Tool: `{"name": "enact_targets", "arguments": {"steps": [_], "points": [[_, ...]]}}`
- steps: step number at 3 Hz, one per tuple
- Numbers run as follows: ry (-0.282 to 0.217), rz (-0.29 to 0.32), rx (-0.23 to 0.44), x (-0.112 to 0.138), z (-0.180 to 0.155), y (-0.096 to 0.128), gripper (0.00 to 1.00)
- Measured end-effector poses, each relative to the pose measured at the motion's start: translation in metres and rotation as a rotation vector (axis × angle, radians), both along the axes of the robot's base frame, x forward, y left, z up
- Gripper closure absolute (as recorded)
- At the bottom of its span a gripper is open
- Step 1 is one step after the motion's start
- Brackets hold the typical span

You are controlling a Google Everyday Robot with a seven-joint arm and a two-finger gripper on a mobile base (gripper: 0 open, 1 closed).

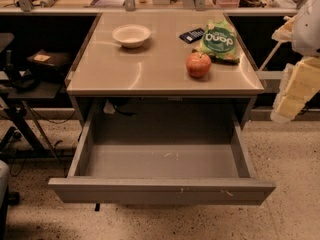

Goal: Place apple into top drawer

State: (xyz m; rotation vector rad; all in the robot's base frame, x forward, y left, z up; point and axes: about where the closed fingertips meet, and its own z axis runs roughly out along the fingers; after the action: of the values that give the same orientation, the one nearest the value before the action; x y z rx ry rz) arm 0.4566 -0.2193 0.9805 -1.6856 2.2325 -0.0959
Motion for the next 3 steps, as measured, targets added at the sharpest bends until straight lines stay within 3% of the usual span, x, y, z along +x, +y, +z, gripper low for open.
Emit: {"name": "enact_targets", "arguments": {"steps": [2,3], "points": [[-0.047,-0.029,0.141,0.089,0.005,-0.01,0.0],[-0.058,-0.074,0.223,0.125,-0.002,-0.025,0.0]]}}
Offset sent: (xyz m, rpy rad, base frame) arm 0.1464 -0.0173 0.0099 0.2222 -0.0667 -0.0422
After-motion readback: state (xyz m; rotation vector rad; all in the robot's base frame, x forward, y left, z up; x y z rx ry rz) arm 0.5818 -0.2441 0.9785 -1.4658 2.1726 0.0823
